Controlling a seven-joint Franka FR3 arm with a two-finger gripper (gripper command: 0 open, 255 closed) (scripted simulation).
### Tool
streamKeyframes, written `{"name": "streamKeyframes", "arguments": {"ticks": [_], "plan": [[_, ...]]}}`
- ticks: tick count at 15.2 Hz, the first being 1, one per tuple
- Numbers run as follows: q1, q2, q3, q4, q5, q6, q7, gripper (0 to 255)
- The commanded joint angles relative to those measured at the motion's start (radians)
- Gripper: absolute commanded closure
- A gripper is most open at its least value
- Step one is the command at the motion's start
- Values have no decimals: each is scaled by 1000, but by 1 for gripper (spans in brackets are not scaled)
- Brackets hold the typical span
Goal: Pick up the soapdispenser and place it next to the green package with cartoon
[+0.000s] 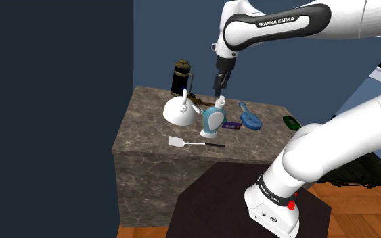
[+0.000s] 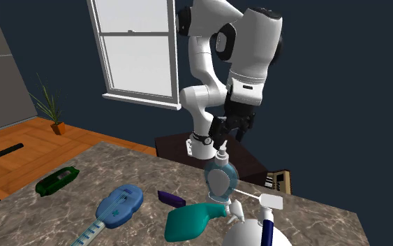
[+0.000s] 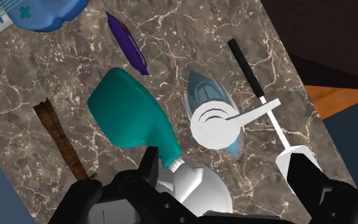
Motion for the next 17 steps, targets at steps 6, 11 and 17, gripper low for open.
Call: {"name": "streamKeyframes", "arguments": {"ticks": [6, 11, 17], "plan": [[-8, 38, -12, -65, -22, 97, -7, 0], [-11, 47, -16, -93, -27, 134, -6, 0], [-11, 47, -16, -93, -27, 134, -6, 255]]}}
